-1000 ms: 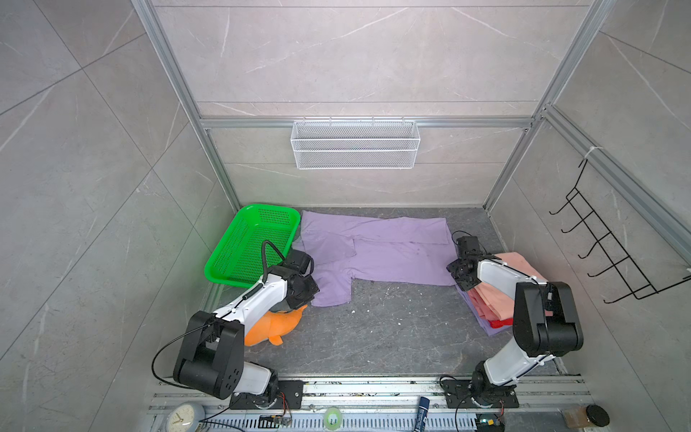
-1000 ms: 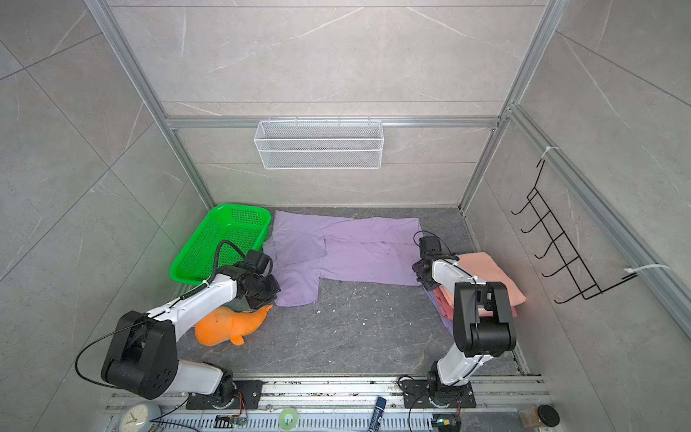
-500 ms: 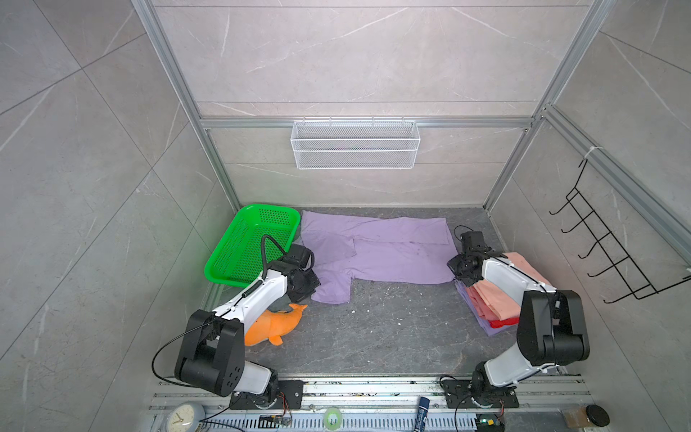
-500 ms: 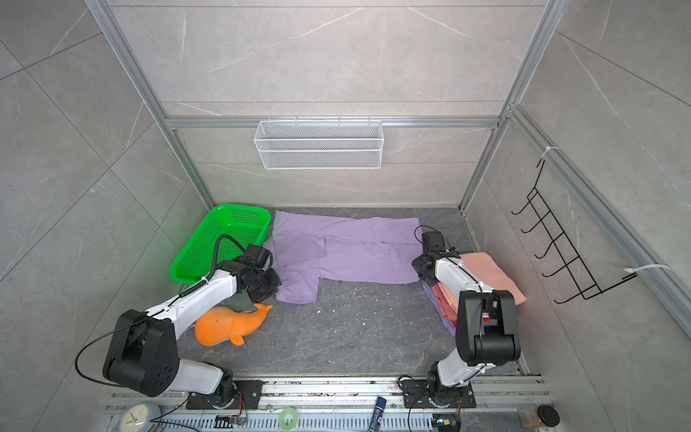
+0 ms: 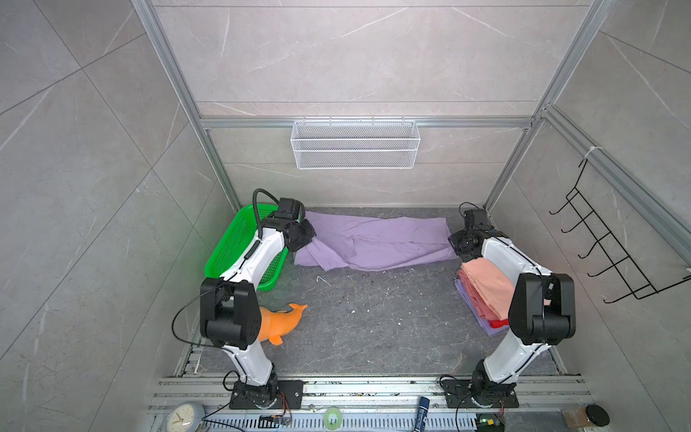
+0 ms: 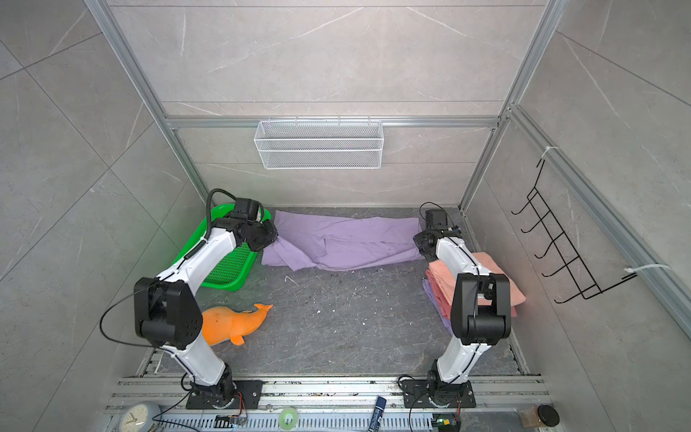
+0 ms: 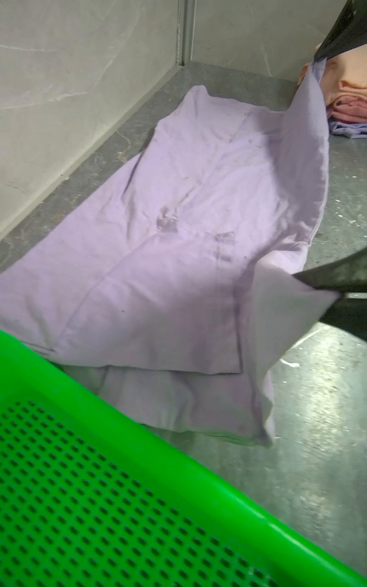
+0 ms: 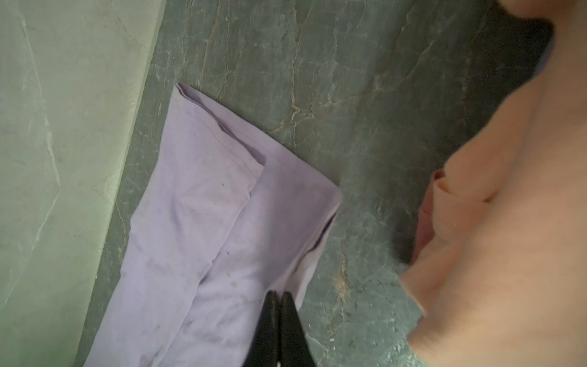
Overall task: Fold and stack the t-shirts
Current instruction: 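Fold the gripped near edge over toward the far edge with both grippers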
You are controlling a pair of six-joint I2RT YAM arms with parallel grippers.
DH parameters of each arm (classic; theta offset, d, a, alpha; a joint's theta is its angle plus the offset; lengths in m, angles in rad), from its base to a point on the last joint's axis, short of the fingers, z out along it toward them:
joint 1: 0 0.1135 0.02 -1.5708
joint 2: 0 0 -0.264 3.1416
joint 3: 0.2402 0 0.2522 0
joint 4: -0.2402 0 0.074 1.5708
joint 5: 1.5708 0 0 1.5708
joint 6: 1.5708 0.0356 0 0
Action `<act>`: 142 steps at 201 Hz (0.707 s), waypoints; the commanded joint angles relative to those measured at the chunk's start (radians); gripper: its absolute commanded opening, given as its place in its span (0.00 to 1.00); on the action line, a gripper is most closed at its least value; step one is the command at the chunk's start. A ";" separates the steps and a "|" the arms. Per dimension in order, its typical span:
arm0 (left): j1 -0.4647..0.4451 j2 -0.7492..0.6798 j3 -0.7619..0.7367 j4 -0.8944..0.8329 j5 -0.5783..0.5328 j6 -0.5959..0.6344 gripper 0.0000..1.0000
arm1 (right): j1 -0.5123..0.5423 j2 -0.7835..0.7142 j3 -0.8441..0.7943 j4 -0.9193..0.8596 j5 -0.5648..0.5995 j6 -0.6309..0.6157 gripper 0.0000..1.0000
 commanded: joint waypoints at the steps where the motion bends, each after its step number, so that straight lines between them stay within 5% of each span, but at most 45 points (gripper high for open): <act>1: 0.014 0.098 0.154 -0.017 0.038 0.084 0.00 | -0.010 0.048 0.062 -0.016 0.021 0.043 0.00; 108: 0.108 0.408 0.542 -0.014 0.148 0.099 0.00 | -0.015 0.301 0.328 -0.070 0.039 0.075 0.01; 132: 0.116 0.486 0.629 -0.011 0.174 0.089 0.00 | -0.018 0.346 0.362 -0.051 0.033 0.079 0.10; 142: 0.120 0.520 0.669 -0.005 0.188 0.087 0.02 | -0.016 0.355 0.363 -0.015 0.034 0.075 0.26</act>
